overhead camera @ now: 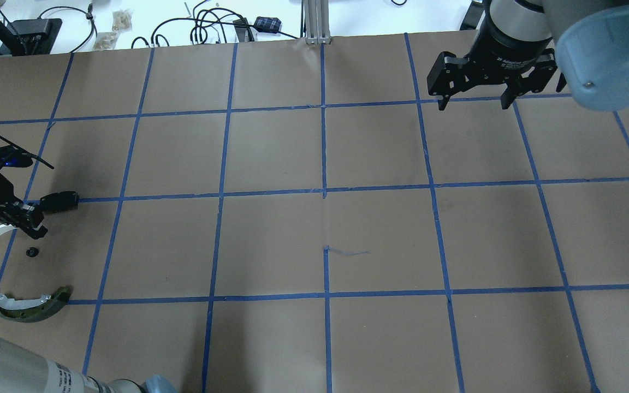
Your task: Place bearing gear from tray to pile
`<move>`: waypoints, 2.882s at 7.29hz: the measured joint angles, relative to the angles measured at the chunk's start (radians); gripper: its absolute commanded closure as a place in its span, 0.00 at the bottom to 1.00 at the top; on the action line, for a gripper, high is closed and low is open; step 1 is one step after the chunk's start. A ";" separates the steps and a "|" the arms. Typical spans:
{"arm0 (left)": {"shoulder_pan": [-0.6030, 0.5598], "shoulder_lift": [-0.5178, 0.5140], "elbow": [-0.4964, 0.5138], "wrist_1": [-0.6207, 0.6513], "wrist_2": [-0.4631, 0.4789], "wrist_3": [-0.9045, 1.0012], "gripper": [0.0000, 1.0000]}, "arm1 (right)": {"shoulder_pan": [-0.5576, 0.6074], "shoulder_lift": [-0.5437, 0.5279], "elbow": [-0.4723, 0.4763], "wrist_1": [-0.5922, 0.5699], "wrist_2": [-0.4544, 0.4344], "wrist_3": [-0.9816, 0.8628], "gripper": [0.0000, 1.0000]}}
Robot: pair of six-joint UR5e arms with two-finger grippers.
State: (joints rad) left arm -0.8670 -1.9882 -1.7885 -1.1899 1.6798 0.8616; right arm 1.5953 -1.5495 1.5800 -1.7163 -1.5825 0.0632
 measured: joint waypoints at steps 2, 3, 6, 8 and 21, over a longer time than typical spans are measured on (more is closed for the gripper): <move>0.007 -0.006 -0.002 -0.003 0.003 0.002 1.00 | 0.000 -0.001 0.000 0.001 -0.001 0.000 0.00; 0.012 -0.007 -0.003 -0.004 0.004 0.002 1.00 | 0.000 -0.001 0.000 0.001 -0.002 0.000 0.00; 0.031 -0.009 -0.011 -0.005 0.006 -0.001 0.75 | 0.000 -0.001 0.001 0.001 -0.002 0.000 0.00; 0.032 -0.010 -0.015 -0.005 0.006 -0.008 0.00 | 0.000 -0.002 0.001 0.001 -0.002 0.000 0.00; -0.017 0.015 -0.006 -0.082 0.007 -0.120 0.00 | 0.000 -0.003 0.003 0.001 -0.002 0.000 0.00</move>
State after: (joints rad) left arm -0.8845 -1.9727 -1.7941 -1.2724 1.6868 0.7414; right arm 1.5953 -1.5524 1.5830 -1.7150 -1.5846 0.0629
